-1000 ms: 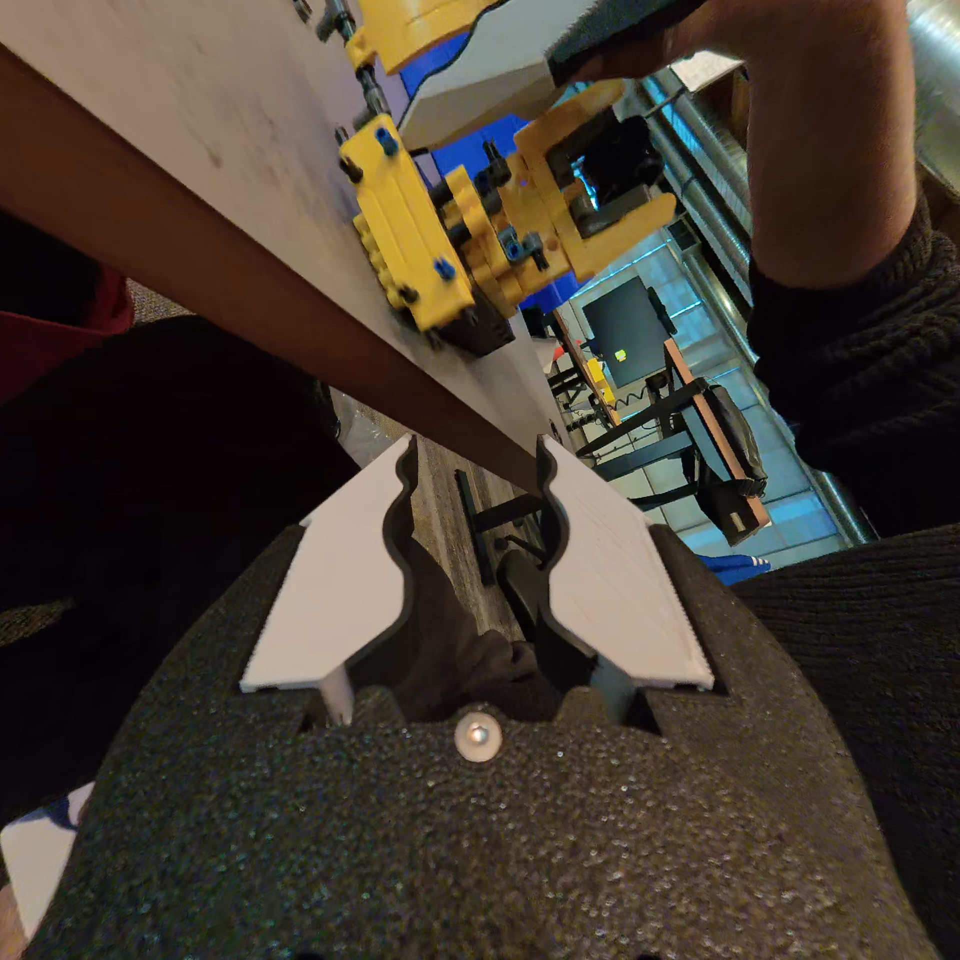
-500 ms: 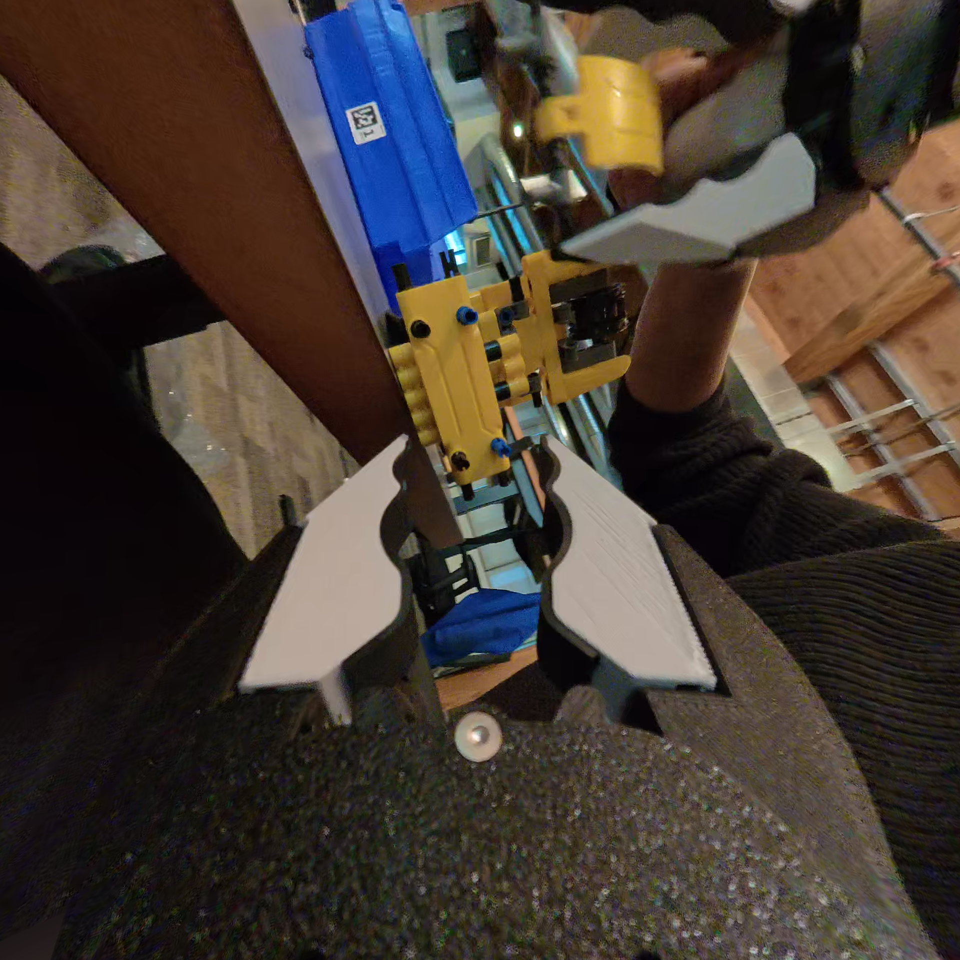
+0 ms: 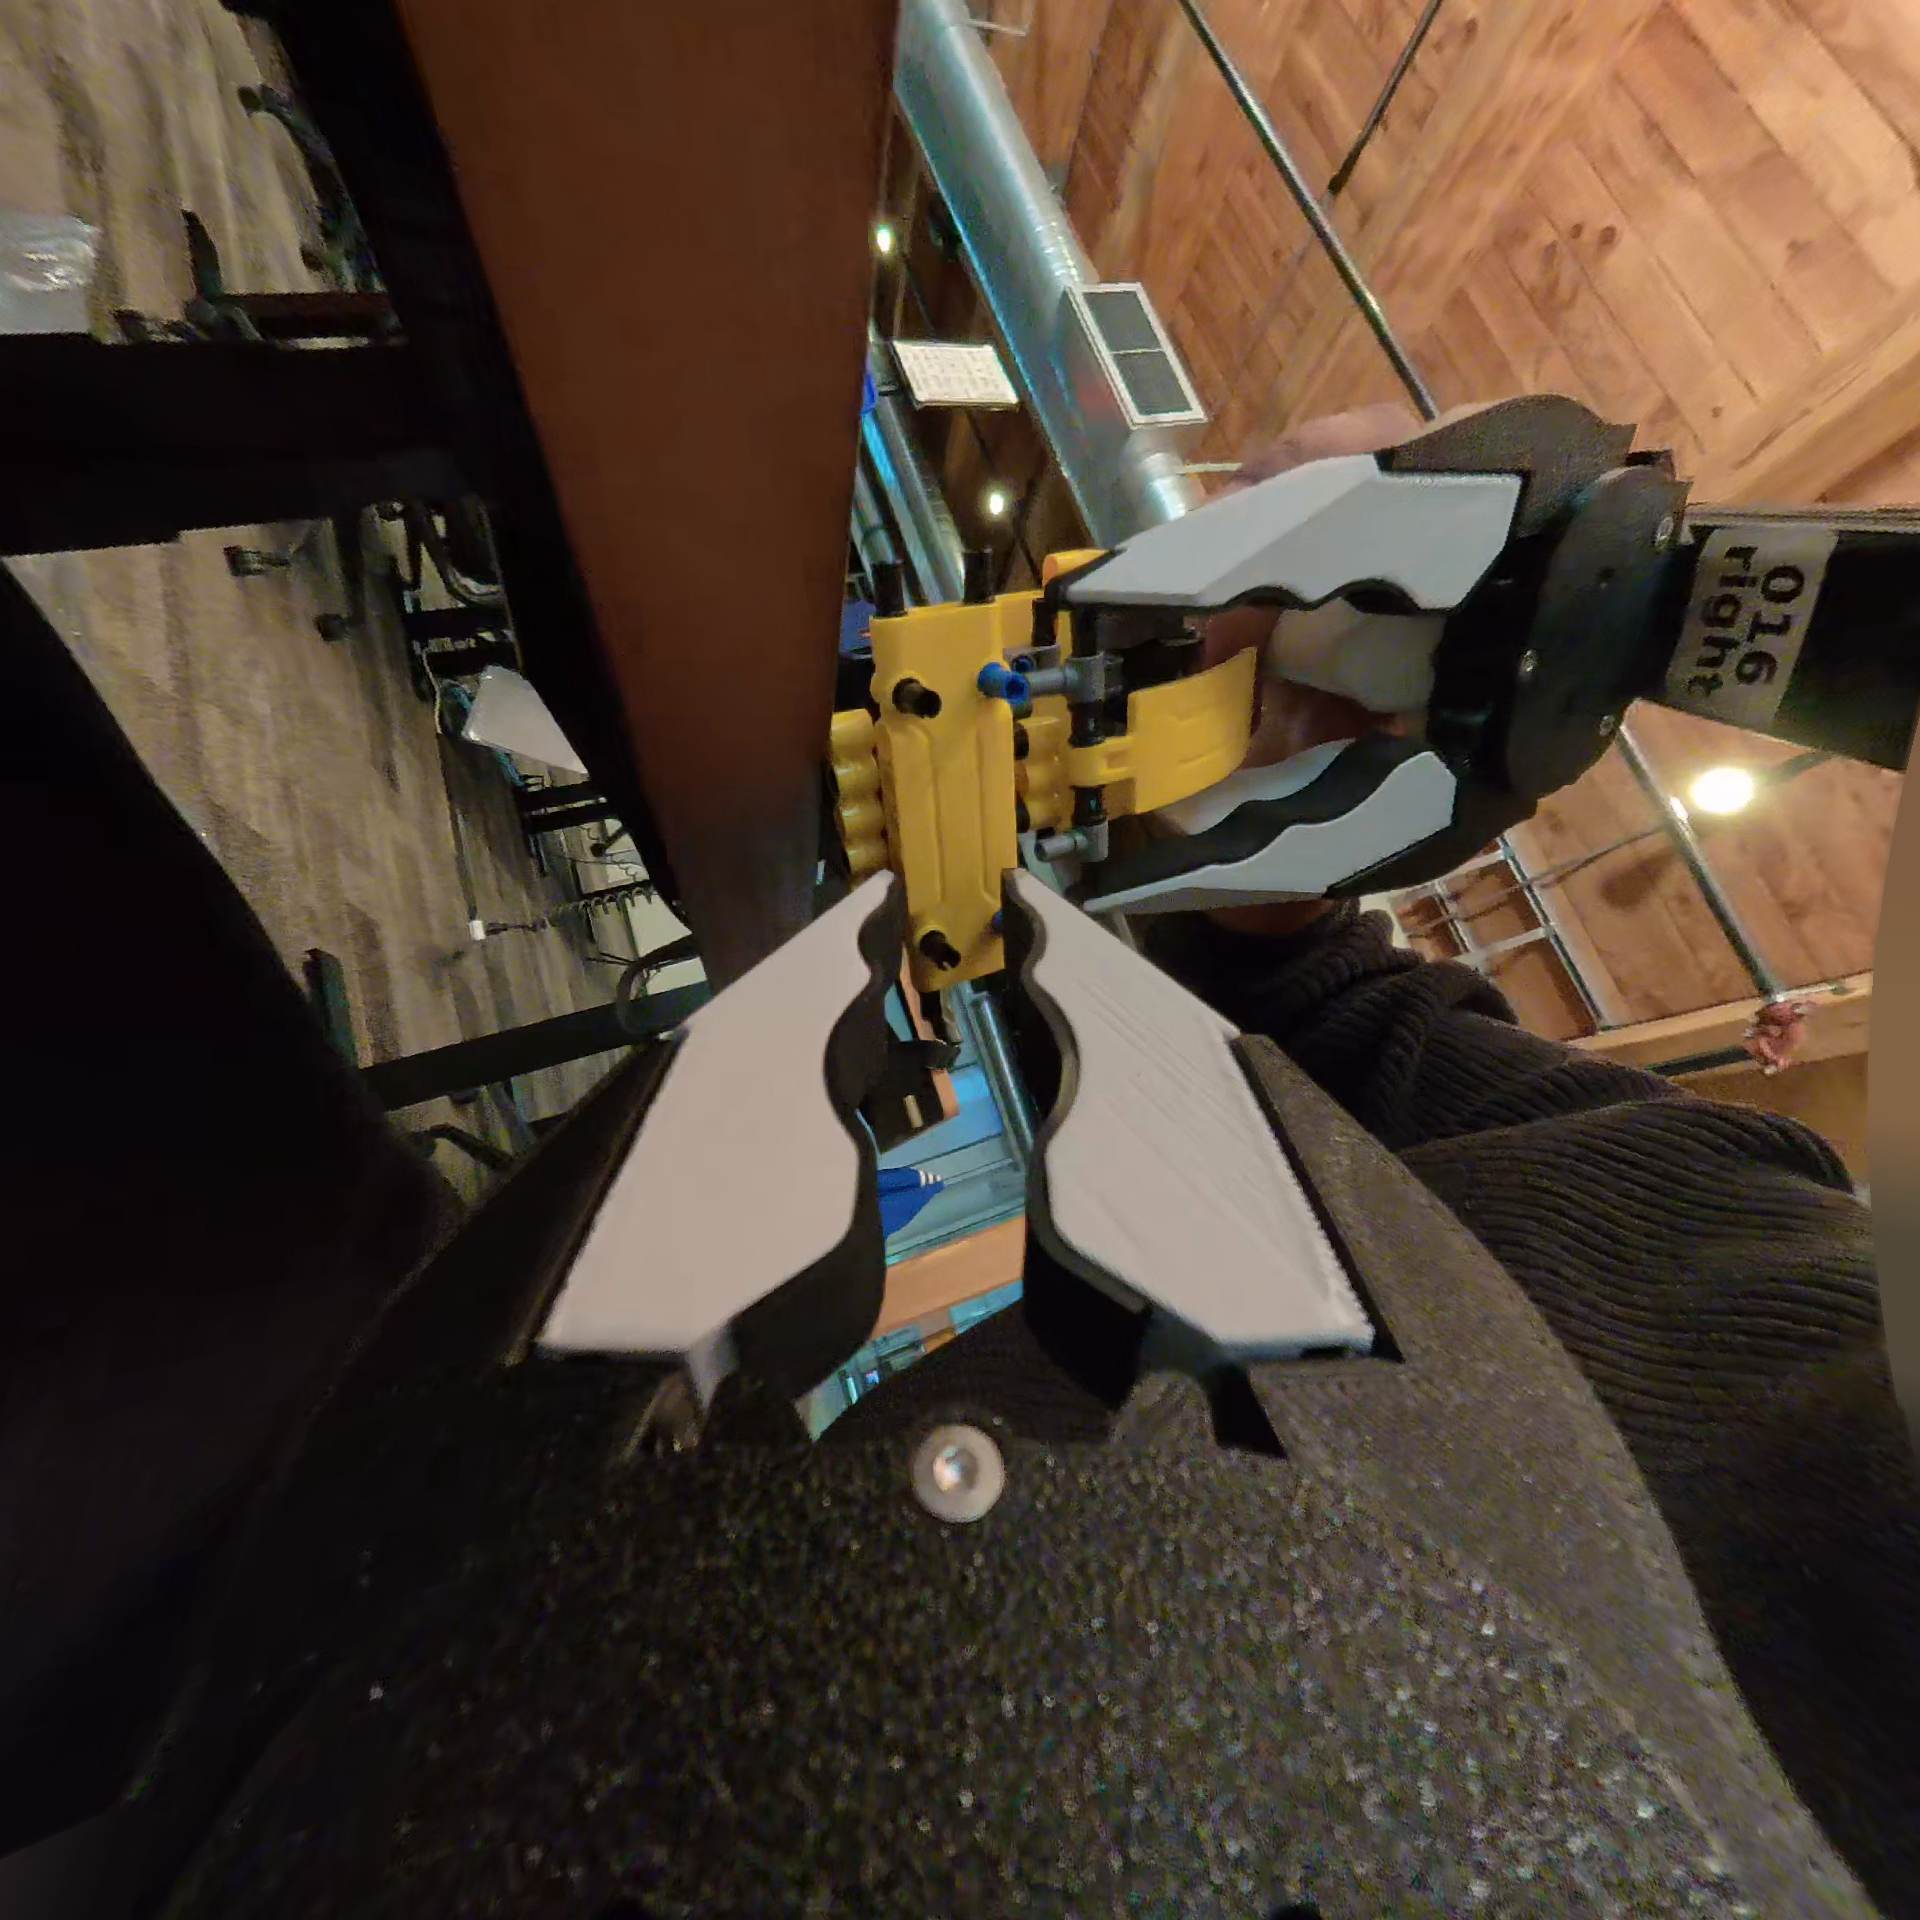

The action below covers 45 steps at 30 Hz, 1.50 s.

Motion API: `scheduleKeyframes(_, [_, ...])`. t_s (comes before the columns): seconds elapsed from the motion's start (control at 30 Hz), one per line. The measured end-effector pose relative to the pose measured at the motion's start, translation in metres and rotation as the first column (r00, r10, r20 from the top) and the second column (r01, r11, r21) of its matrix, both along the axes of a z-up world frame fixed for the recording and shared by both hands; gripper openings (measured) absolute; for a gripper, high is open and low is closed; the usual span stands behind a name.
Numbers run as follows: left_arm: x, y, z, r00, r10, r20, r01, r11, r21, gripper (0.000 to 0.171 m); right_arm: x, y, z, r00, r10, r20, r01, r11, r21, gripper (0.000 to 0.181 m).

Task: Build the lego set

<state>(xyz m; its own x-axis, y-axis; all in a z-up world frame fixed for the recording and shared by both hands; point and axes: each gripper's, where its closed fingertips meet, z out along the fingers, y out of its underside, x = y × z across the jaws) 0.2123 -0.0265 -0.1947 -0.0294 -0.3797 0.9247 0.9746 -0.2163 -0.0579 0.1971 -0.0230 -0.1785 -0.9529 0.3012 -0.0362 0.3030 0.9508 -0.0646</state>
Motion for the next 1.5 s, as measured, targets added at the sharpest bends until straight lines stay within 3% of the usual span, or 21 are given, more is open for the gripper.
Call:
scheduleKeyframes(0.2, [-0.0056,0.0007,-0.0001,1.0,0.012,0.018,-0.013,0.999,0.043,0.018,0.0034,-0.0019,-0.0043,1.0,0.014,0.016,-0.014,1.0,-0.018,0.056])
scheduleKeyframes(0.47, [-0.0072,0.0044,-0.0008,0.975,-0.042,0.216,0.005,0.986,0.169,0.018,-0.0005,0.0032,-0.0035,1.0,0.008,0.005,-0.008,1.0,0.027,0.056])
scheduleKeyframes(0.6, [-0.0038,0.0062,-0.0055,0.983,-0.033,0.179,0.009,0.991,0.133,0.005,0.0005,0.0049,-0.0051,1.0,0.005,0.015,-0.005,0.999,0.038,0.056])
scheduleKeyframes(0.8, [-0.0034,0.0053,-0.0056,0.975,-0.049,0.215,0.013,0.986,0.164,0.004,0.0039,-0.0022,-0.0032,0.999,0.037,0.007,-0.038,0.999,0.009,0.056])
scheduleKeyframes(1.5, [-0.0038,0.0055,-0.0052,0.99,-0.005,0.144,-0.01,0.994,0.107,0.004,0.0052,0.0011,-0.0059,0.998,0.062,0.012,-0.063,0.996,0.068,0.056])
